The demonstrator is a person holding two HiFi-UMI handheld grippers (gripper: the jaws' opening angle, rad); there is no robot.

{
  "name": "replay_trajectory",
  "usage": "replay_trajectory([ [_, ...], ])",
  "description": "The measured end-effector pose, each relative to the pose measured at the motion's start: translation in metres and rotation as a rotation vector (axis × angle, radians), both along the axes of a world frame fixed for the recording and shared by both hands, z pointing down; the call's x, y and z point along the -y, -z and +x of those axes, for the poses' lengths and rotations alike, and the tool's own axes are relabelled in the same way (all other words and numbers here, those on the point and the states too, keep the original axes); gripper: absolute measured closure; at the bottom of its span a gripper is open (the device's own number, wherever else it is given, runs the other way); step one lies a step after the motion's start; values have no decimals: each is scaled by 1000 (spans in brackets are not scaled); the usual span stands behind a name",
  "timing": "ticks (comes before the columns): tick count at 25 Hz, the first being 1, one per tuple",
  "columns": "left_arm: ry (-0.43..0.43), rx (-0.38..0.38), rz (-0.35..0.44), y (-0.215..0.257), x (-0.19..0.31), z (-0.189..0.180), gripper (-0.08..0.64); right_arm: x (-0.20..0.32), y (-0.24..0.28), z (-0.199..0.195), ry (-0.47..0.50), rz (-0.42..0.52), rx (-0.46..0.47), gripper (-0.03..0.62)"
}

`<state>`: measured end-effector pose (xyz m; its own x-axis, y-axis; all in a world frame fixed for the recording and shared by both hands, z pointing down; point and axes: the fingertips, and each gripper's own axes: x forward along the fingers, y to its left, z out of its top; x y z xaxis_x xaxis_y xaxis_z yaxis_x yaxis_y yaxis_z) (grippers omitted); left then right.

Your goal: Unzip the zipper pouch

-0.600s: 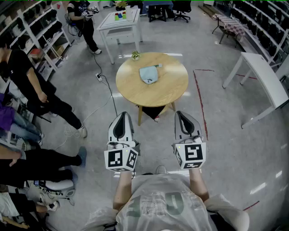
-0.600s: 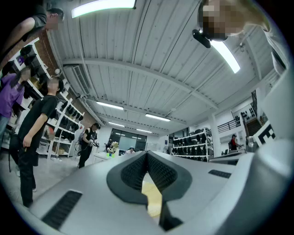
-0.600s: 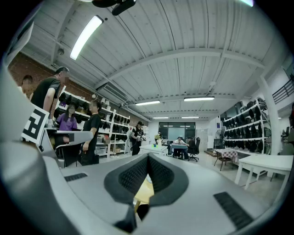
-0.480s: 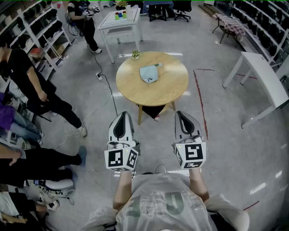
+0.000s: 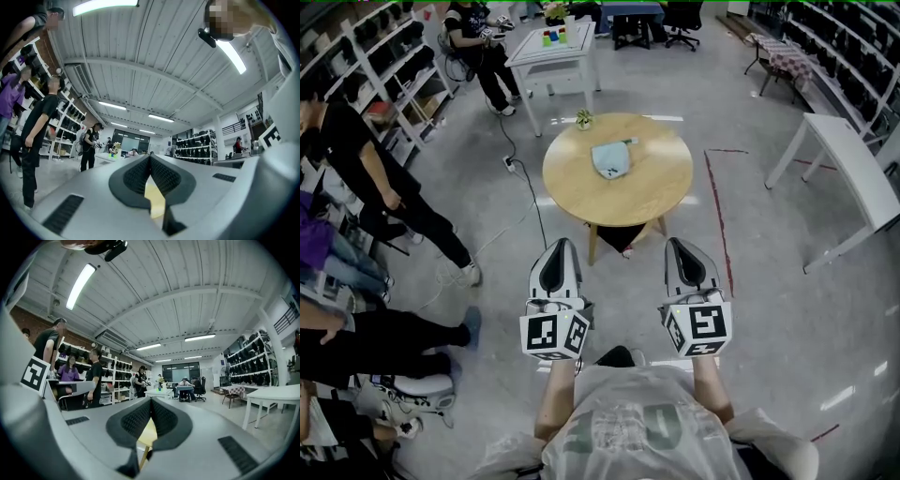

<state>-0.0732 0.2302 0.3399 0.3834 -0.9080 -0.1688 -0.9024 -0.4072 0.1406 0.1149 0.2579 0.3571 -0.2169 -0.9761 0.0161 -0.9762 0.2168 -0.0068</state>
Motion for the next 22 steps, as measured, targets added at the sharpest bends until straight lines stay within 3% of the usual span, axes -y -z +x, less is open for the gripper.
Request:
replay_trajectory([
  [10,2,-16,-22,-19,19,-1,532,8,-30,-8,28,-60,-34,563],
  [22,-64,-47,26,-3,120,24,532,98,-17,8,-5,-31,-91,563],
])
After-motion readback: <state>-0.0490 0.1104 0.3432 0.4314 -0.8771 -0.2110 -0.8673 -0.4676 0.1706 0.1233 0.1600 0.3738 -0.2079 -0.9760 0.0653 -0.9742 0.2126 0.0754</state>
